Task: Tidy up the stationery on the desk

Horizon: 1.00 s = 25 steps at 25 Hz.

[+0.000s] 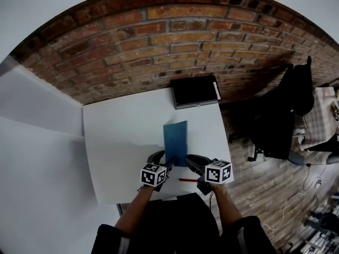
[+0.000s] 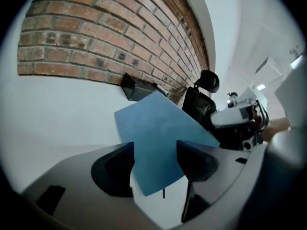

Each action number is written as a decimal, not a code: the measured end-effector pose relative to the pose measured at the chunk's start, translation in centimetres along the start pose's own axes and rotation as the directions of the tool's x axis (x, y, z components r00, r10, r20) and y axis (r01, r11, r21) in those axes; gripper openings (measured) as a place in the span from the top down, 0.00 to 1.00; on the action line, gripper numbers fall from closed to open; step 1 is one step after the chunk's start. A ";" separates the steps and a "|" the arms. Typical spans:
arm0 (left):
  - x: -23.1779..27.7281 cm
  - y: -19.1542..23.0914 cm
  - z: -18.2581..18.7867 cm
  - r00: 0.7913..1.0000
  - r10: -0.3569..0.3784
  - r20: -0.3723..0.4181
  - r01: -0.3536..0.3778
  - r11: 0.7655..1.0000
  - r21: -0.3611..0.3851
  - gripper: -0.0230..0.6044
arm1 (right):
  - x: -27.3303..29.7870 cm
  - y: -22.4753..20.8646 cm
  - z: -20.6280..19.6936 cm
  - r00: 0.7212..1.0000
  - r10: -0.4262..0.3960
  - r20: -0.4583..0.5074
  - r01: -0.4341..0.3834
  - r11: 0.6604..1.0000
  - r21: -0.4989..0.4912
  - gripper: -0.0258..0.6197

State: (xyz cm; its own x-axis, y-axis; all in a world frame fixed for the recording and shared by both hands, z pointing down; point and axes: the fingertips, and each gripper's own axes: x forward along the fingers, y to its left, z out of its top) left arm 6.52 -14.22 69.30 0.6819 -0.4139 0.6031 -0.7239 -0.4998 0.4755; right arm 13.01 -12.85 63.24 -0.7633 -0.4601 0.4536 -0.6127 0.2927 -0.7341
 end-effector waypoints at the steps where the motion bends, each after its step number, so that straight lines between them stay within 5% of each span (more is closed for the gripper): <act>1: -0.1 -0.1 0.5 1.000 -0.023 0.011 0.023 1.000 -0.012 0.51 | 0.2 0.4 0.1 1.000 0.009 0.008 -0.009 1.000 0.004 0.78; 11: -2.3 0.9 1.4 0.996 -0.078 0.031 0.079 0.997 -0.022 0.52 | 2.8 4.3 0.1 0.996 0.091 0.019 -0.091 0.996 -0.006 0.79; 19: -6.0 2.5 5.4 0.965 -0.219 0.141 0.237 0.963 -0.130 0.52 | 5.6 7.3 -0.1 0.991 0.136 0.000 -0.136 0.990 -0.029 0.79; 25: -6.2 2.8 7.7 0.965 -0.242 0.098 0.255 0.955 -0.154 0.52 | 7.4 8.4 -0.2 0.989 0.148 -0.011 -0.148 0.988 -0.033 0.79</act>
State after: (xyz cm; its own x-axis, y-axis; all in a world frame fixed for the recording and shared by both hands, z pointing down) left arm 1.11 -18.96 61.95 0.8438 -0.3530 0.4042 -0.5332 -0.4657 0.7063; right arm 2.16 -13.62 60.53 -0.8478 -0.4024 0.3455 -0.4992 0.3854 -0.7760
